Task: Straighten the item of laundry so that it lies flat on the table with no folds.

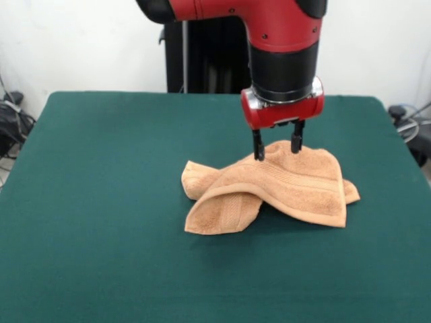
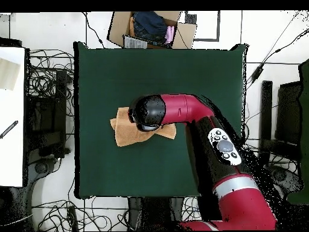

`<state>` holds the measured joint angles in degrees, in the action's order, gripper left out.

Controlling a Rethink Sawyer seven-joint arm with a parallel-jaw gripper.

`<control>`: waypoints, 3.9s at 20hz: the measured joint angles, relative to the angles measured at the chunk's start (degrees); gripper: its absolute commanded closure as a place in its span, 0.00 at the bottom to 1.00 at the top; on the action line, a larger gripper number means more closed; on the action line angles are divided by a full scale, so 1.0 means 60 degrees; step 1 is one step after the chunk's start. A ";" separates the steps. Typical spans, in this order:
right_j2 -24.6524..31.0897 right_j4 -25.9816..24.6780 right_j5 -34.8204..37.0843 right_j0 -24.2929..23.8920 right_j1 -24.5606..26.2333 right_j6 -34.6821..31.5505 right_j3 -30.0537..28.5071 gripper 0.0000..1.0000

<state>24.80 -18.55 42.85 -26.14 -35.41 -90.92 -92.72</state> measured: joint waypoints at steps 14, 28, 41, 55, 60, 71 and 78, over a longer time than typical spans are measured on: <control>0.0003 0.0000 -0.0002 -0.0001 0.0208 0.0000 0.0003 0.00; 0.0055 0.0000 0.0000 -0.0125 0.0209 0.0004 0.0116 0.00; 0.0227 0.0000 0.0000 -0.0468 0.0223 0.0004 0.0319 0.00; 0.0229 -0.0002 0.0000 -0.0458 0.0130 0.0004 0.0318 0.00; 0.0229 -0.0002 0.0000 -0.0450 0.0113 0.0004 0.0318 0.00; 0.0229 -0.0002 0.0000 -0.0449 0.0113 0.0004 0.0316 0.00; 0.0227 -0.0002 0.0000 -0.0449 0.0114 0.0004 0.0316 0.00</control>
<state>26.16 -18.56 42.85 -28.84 -34.73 -90.90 -90.82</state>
